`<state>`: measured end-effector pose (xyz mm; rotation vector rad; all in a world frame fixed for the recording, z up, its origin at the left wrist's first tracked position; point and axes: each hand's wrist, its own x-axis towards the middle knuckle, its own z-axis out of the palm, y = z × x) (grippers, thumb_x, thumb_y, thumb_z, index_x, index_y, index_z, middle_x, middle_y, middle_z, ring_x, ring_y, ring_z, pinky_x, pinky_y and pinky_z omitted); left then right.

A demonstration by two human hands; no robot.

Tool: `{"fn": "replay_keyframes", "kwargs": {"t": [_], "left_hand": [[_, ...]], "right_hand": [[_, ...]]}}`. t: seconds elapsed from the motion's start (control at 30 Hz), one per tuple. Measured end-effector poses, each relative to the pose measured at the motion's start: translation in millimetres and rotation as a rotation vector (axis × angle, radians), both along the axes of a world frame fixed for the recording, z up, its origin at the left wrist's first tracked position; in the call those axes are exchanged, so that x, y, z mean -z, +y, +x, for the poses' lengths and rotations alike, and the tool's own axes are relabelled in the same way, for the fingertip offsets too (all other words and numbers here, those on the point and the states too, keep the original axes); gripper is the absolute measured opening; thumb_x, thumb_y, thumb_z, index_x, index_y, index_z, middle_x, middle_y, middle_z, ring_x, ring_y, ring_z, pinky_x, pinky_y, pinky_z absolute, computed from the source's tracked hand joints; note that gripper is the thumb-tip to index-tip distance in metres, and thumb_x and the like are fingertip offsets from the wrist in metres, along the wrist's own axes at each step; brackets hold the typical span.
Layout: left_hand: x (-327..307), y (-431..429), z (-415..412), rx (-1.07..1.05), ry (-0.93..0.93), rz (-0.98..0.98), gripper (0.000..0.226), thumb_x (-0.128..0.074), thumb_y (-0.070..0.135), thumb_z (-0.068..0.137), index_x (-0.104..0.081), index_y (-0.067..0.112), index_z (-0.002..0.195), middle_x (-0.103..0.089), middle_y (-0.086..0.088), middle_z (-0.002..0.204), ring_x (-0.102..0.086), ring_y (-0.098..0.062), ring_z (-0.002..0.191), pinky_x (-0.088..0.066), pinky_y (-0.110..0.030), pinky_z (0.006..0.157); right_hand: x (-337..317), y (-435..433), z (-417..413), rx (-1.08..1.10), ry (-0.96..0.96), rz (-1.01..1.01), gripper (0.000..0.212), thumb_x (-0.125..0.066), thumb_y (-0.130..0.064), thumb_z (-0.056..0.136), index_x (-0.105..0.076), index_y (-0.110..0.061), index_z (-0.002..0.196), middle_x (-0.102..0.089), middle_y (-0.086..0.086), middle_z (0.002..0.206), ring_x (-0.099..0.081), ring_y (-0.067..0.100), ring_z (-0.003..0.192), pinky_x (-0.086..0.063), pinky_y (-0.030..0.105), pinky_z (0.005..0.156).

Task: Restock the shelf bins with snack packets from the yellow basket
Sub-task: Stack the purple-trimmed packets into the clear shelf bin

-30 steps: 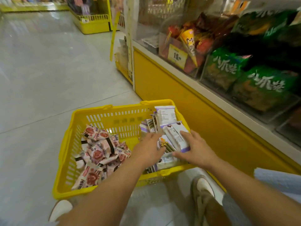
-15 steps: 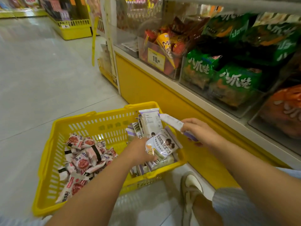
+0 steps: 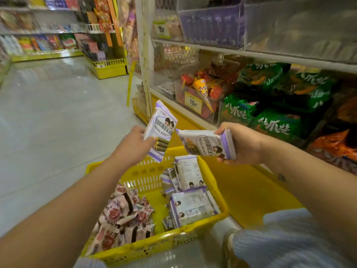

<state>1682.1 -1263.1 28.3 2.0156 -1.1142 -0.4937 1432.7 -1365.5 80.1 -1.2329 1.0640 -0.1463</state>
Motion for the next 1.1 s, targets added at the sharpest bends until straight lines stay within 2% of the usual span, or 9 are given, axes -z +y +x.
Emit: {"fn": "replay_keyframes", "kwargs": {"t": [0.13, 0.2, 0.3, 0.43, 0.53, 0.63, 0.8, 0.93, 1.1], "left_hand": [[-18.6, 26.6, 6.3, 0.232, -0.345, -0.213, 0.068, -0.051, 0.016, 0.095, -0.017, 0.048, 0.146, -0.054, 0.012, 0.113, -0.057, -0.011, 0.093, -0.039, -0.026, 0.071], [-15.0, 30.6, 8.2, 0.337, -0.418, -0.22, 0.056, -0.046, 0.011, 0.097, -0.037, 0.05, 0.135, -0.046, 0.006, 0.124, -0.052, -0.014, 0.105, -0.037, -0.019, 0.079], [-9.8, 27.9, 9.5, 0.355, -0.345, -0.169, 0.042, -0.042, 0.006, 0.097, -0.059, 0.037, 0.12, -0.046, 0.001, 0.119, -0.054, -0.014, 0.097, -0.042, -0.012, 0.073], [-13.7, 20.7, 11.2, 0.368, -0.19, -0.158, 0.03, -0.037, 0.043, 0.092, -0.057, 0.046, 0.114, -0.043, 0.011, 0.117, -0.052, -0.001, 0.101, -0.044, -0.01, 0.078], [-13.0, 16.4, 9.1, 0.344, -0.399, -0.042, 0.057, -0.042, 0.079, 0.073, -0.051, 0.05, 0.121, -0.036, 0.021, 0.121, -0.053, 0.0, 0.098, -0.048, -0.024, 0.08], [-7.3, 12.3, -0.4, 0.352, -0.612, 0.024, 0.052, -0.045, 0.077, 0.074, -0.054, 0.045, 0.114, -0.036, 0.022, 0.12, -0.053, -0.004, 0.093, -0.043, -0.027, 0.069], [1.8, 6.6, 3.8, 0.197, -0.316, -0.11, 0.027, -0.053, 0.057, 0.084, -0.063, 0.032, 0.085, -0.054, 0.011, 0.099, -0.056, -0.01, 0.083, -0.047, -0.033, 0.071], [3.5, 5.1, 20.0, 0.02, 0.01, -0.183, 0.031, -0.057, 0.047, 0.089, -0.069, 0.018, 0.095, -0.07, -0.003, 0.091, -0.065, -0.02, 0.086, -0.05, -0.042, 0.077], [8.4, -2.0, 25.8, -0.09, 0.247, -0.251, 0.018, -0.055, 0.042, 0.092, -0.068, 0.029, 0.096, -0.071, 0.014, 0.09, -0.066, -0.003, 0.084, -0.046, -0.024, 0.066]], "right_hand": [[-9.3, 3.4, 28.7, -0.133, 0.047, -0.017, 0.047, -0.049, -0.039, 0.081, -0.064, -0.009, 0.115, -0.066, 0.009, 0.083, -0.058, 0.02, 0.063, -0.048, 0.023, 0.058], [-9.2, 4.4, 42.7, -0.181, 0.054, -0.016, 0.042, -0.05, -0.039, 0.08, -0.066, -0.011, 0.107, -0.068, 0.007, 0.077, -0.06, 0.018, 0.06, -0.05, 0.02, 0.053], [-3.0, 2.2, 55.6, -0.232, 0.055, 0.003, 0.037, -0.05, -0.039, 0.079, -0.067, -0.013, 0.099, -0.069, 0.007, 0.079, -0.06, 0.017, 0.059, -0.049, 0.019, 0.051], [2.9, -7.7, 64.0, -0.226, 0.042, 0.026, 0.038, -0.051, -0.041, 0.077, -0.069, -0.013, 0.096, -0.068, 0.007, 0.081, -0.059, 0.017, 0.06, -0.047, 0.02, 0.05], [6.2, -10.7, 69.7, -0.277, 0.037, 0.009, 0.034, -0.051, -0.043, 0.078, -0.067, -0.018, 0.096, -0.067, 0.004, 0.079, -0.057, 0.014, 0.058, -0.044, 0.019, 0.049], [12.0, -7.2, 78.3, -0.312, -0.01, -0.003, 0.03, -0.056, -0.052, 0.082, -0.064, -0.025, 0.09, -0.066, -0.002, 0.076, -0.056, 0.011, 0.056, -0.045, 0.018, 0.048], [24.9, -30.4, 85.5, -0.028, -0.146, -0.078, 0.051, -0.051, -0.062, 0.085, -0.059, -0.016, 0.105, -0.064, 0.003, 0.097, -0.063, 0.019, 0.07, -0.051, 0.029, 0.063], [84.2, -48.7, 90.4, -0.124, 0.246, -0.558, 0.048, -0.058, -0.044, 0.092, -0.052, -0.013, 0.127, -0.059, 0.008, 0.122, -0.061, 0.023, 0.097, -0.05, 0.037, 0.082], [175.3, -46.8, 104.7, -0.354, 0.693, -0.898, 0.081, -0.062, -0.052, 0.084, -0.022, -0.024, 0.148, -0.03, 0.009, 0.15, -0.043, 0.031, 0.129, -0.044, 0.04, 0.095]]}}
